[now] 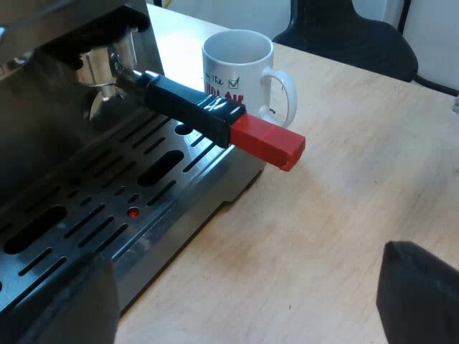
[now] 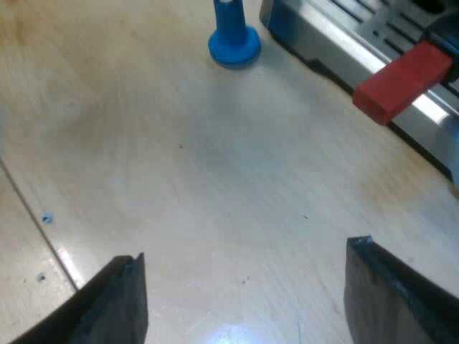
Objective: Grind coffee beans and then tamp
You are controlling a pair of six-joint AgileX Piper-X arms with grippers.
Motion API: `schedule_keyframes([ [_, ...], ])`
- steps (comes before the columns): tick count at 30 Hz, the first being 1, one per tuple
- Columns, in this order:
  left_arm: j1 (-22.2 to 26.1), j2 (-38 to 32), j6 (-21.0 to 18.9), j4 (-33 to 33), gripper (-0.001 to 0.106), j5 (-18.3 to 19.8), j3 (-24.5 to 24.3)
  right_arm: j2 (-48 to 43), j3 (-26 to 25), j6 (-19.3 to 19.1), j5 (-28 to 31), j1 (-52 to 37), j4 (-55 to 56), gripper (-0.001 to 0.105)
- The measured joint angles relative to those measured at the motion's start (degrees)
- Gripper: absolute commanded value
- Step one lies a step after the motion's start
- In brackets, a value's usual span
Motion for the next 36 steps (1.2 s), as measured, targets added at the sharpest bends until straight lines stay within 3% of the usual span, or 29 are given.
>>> schedule_keyframes([
  [6, 0.0, 0.0, 0.0, -0.1, 0.079, 0.0, 0.0, 2.5, 0.0, 10.3, 11.8, 9.2, -0.1, 0.060],
  [8, 0.0, 0.0, 0.0, -0.1, 0.079, 0.0, 0.0, 4.1, 0.0, 15.0, 18.6, 13.0, -0.5, 0.060],
  [11, 0.0, 0.0, 0.0, -0.1, 0.079, 0.6, 0.0, 6.5, 0.0, 18.0, 25.3, 16.2, -2.2, 0.060],
  [13, 0.0, 0.0, 0.0, -0.1, 0.079, 1.1, 0.0, 8.0, 0.0, 18.6, 27.9, 17.5, -3.7, 0.056],
  [20, 0.0, 0.0, 0.0, 0.1, 0.079, 1.3, 0.0, 16.8, 0.0, 19.3, 31.6, 18.7, -9.0, 0.019],
  [23, 0.0, 0.0, 0.0, 0.3, 0.079, 1.3, 0.3, 20.3, 0.0, 20.4, 32.8, 18.7, -11.4, 0.010],
  [36, 0.0, 0.0, 0.0, 3.1, 0.079, 1.3, 0.6, 28.0, 0.0, 27.5, 41.7, 18.7, -20.3, 0.009],
])
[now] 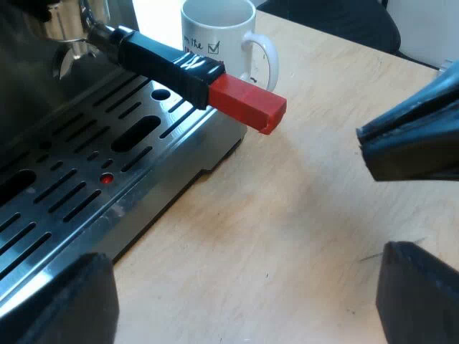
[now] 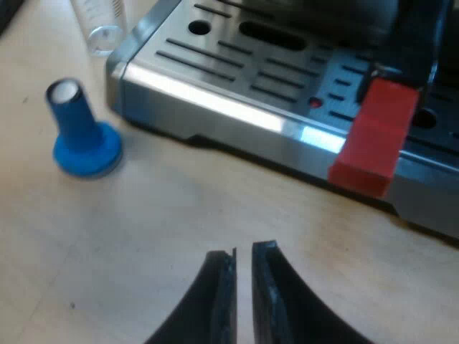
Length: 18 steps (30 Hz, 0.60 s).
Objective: Grind coffee beans and then tamp
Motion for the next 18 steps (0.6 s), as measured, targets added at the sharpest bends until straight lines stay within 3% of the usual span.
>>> schedule_keyframes([
  [5, 0.0, 0.0, 0.0, 0.0, 0.079, 0.0, 0.0, 1.9, 0.0, 0.4, 5.7, 0.0, -0.8, 0.009],
  [13, 0.0, 0.0, 0.0, 0.0, 0.079, 0.0, 0.0, 4.2, 0.0, 0.4, 9.3, 0.0, -1.8, 0.009],
  [18, 0.0, 0.0, 0.0, 0.0, 0.079, 0.0, 0.0, 6.2, 0.0, 2.6, 13.0, 0.0, -4.0, 0.009],
])
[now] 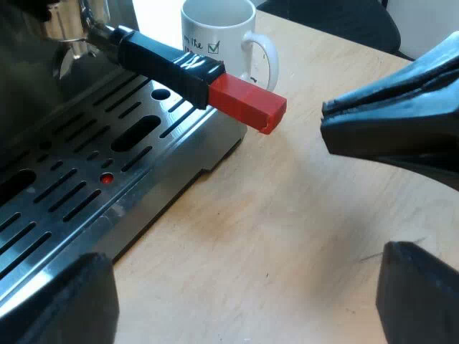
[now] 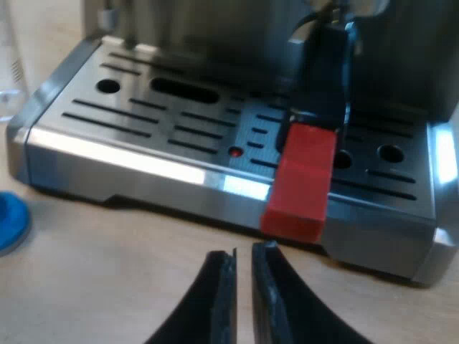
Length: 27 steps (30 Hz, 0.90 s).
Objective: Grind coffee beans and then tamp
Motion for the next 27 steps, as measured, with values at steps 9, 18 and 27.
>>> schedule_keyframes([
  [9, 0.0, 0.0, 0.0, 0.0, 0.079, 0.0, 0.0, 0.2, 0.0, 3.9, -1.3, -4.6, -0.3, 0.009],
  [18, 0.0, 0.0, 0.0, 0.0, 0.079, 0.0, 0.0, 0.2, 3.1, 3.9, -4.0, -5.6, -3.5, 0.009],
  [27, 0.0, 0.0, 0.0, 0.0, 0.079, 0.0, 0.0, 0.5, 3.6, 3.9, -4.0, -7.0, -6.5, 0.009],
])
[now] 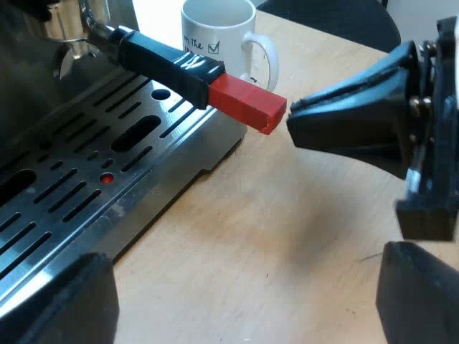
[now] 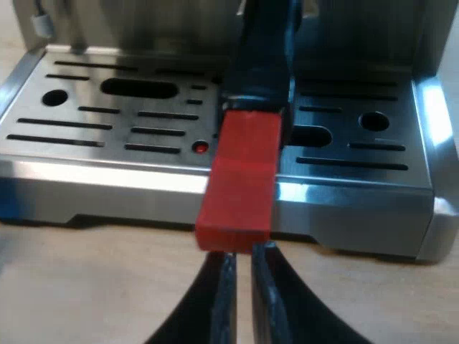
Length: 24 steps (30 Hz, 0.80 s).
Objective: Grind coffee beans and then tamp
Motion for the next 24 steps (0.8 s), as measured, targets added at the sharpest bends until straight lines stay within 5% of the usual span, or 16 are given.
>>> schedule_keyframes([
  [24, 0.0, 0.0, 0.0, 0.0, 0.079, 0.0, 0.0, 1.2, 0.1, 0.0, 2.1, -1.7, -4.3, 0.009],
])
